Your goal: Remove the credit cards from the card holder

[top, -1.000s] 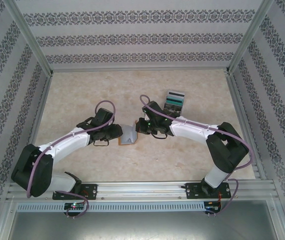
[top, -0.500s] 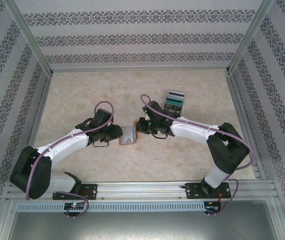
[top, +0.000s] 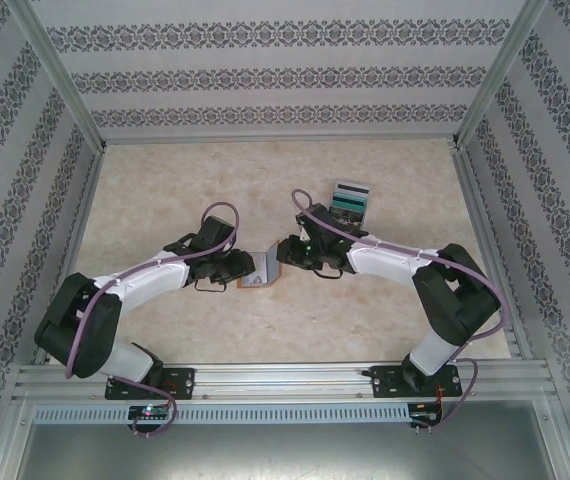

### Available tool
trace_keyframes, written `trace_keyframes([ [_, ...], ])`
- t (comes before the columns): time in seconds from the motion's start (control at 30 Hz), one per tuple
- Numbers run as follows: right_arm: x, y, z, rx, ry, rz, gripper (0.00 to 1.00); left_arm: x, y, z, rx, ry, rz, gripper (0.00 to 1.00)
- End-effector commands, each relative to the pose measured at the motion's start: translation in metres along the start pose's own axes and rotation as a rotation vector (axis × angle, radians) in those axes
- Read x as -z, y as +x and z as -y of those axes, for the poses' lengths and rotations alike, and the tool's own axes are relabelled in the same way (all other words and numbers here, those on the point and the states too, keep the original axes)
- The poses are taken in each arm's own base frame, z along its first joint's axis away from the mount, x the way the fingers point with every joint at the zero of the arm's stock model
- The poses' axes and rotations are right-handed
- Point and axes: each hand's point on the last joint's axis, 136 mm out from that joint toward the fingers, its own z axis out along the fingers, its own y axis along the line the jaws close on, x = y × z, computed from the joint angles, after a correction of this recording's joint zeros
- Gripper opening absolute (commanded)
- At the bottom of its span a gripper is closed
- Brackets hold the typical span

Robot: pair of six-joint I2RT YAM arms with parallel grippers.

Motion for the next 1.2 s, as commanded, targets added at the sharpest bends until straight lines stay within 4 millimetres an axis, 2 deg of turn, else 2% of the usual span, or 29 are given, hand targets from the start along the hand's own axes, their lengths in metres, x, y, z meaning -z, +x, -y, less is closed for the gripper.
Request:
trace_keyframes([
  [0.0,0.015,-0.006,-0.002,0.033,0.015,0.026,0.40,0.002,-0.008,0.008,-0.037,-0.003,0.026,0.35],
  [0.2,0.043,-0.019,-0.013,0.100,0.069,0.087,0.42,-0.002,-0.010,0.011,-0.050,0.000,0.020,0.34],
  [0.3,0.053,-0.024,-0.031,0.145,0.057,0.105,0.38,-0.001,-0.012,0.010,-0.057,-0.011,0.026,0.32],
  [0.4,0.055,-0.024,-0.054,0.176,0.004,0.094,0.36,0.000,-0.012,0.009,-0.071,-0.018,0.026,0.31],
  [0.6,0.039,-0.020,-0.076,0.170,-0.064,0.040,0.28,-0.006,-0.016,0.017,-0.078,0.000,0.015,0.28],
  [0.77,0.021,-0.014,-0.090,0.176,-0.095,-0.014,0.26,-0.001,-0.015,0.003,-0.077,-0.053,0.035,0.23],
  [0.93,0.001,-0.010,-0.090,0.151,-0.101,-0.055,0.25,0.002,-0.010,-0.010,-0.050,-0.090,0.043,0.19],
  [1.07,-0.009,-0.006,-0.093,0.148,-0.110,-0.084,0.25,0.003,-0.007,-0.013,-0.050,-0.086,0.039,0.19],
  [1.17,-0.014,-0.003,-0.086,0.143,-0.072,-0.100,0.27,0.002,-0.004,-0.015,-0.044,-0.088,0.033,0.19],
])
